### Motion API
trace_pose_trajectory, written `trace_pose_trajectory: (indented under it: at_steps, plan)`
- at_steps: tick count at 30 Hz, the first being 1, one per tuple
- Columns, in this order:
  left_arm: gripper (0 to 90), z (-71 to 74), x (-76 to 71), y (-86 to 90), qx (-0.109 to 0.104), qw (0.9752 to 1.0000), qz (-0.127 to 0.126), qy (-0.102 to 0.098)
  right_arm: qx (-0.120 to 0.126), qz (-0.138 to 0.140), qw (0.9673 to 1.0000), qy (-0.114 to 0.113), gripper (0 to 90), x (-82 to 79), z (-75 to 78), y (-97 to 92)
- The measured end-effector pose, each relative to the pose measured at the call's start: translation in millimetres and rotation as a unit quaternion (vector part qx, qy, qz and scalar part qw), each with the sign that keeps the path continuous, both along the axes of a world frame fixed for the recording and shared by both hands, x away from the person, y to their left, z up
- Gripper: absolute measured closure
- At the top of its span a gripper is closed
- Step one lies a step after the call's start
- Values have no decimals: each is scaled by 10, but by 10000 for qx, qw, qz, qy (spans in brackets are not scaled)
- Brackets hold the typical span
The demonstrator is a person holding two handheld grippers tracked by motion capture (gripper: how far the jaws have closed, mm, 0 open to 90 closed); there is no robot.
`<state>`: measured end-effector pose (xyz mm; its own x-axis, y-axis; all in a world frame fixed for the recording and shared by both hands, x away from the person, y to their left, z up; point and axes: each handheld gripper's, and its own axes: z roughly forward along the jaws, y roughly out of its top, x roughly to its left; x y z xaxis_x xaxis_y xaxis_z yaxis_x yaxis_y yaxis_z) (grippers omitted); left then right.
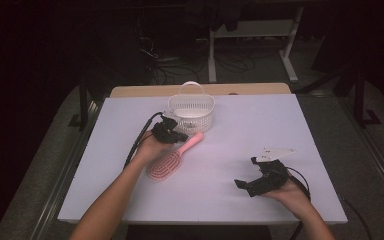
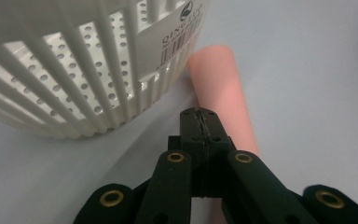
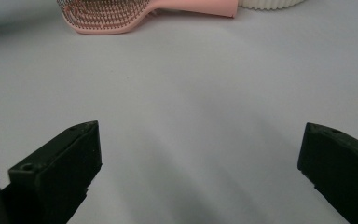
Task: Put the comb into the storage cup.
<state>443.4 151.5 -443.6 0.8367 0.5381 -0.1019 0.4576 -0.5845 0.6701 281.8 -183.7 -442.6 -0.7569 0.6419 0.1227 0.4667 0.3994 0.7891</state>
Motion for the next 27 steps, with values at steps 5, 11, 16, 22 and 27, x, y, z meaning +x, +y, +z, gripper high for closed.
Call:
trace_pose_trajectory:
  at_steps: [5, 11, 16, 22, 27]
  plan:
    - [900, 5, -7, -50, 76, 10000, -37, -54, 6, 3, 10000, 1, 0, -3, 2, -1]
    - [900, 6, 3, -59, 112, 9999, -41, -31, 6, 9, 10000, 2, 0, -4, 3, 1]
    - [900, 5, -8, -89, 95, 9999, -109, -11, 5, 6, 10000, 8, 0, -1, 2, 3]
    - [900, 15, -36, -163, 143, 9996, -250, 29, 4, 9, 10000, 9, 0, -4, 4, 5]
    - [900, 17, -56, -227, 154, 9993, -347, 67, 11, 11, 10000, 11, 0, -3, 4, 3]
